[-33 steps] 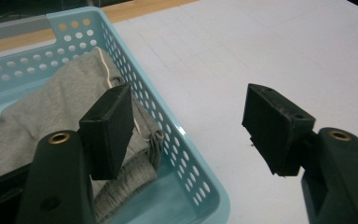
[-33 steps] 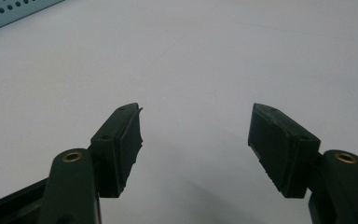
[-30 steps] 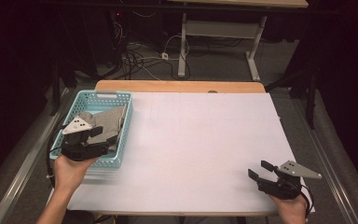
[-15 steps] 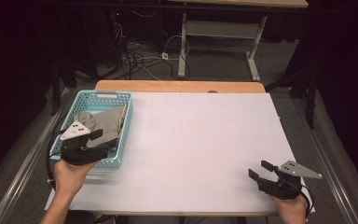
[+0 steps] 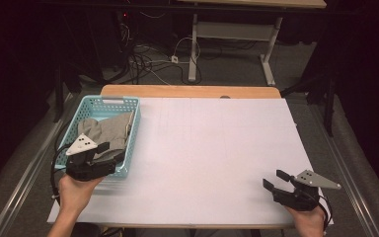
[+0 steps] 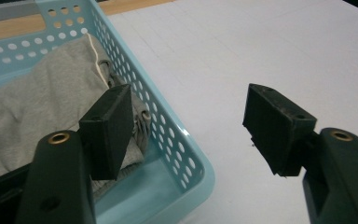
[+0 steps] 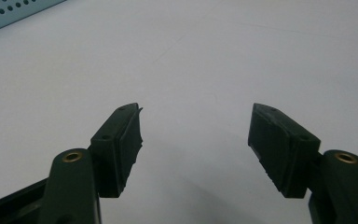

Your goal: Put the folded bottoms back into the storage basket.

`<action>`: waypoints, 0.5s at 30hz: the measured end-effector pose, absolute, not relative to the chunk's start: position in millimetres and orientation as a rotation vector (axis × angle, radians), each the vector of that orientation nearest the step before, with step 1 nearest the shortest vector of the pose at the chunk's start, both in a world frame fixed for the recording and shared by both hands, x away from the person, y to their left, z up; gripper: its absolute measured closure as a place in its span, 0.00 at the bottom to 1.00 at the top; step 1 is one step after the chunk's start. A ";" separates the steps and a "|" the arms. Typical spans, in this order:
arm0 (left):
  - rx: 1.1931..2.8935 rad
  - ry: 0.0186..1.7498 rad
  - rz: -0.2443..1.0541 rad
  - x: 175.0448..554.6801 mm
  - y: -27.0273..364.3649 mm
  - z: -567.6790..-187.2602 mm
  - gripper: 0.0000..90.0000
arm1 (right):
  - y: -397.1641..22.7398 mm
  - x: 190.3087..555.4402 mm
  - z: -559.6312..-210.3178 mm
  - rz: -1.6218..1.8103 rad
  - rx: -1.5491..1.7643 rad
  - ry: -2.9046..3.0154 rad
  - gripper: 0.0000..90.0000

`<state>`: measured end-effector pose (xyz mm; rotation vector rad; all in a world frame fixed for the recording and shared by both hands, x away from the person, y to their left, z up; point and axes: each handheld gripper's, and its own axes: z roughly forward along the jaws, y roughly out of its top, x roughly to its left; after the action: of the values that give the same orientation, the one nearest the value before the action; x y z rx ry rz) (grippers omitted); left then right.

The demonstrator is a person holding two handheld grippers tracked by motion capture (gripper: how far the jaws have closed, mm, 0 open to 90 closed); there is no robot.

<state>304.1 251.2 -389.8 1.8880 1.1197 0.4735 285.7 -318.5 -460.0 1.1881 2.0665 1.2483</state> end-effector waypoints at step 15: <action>1.879 1.112 0.447 298.8 247.3 -401.5 0.36 | -318.5 285.7 -460.0 1.248 1.186 2.067 0.39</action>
<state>298.8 247.3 -401.5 1.8787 1.1116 0.4475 285.7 -318.5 -460.0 1.1861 2.0672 1.2477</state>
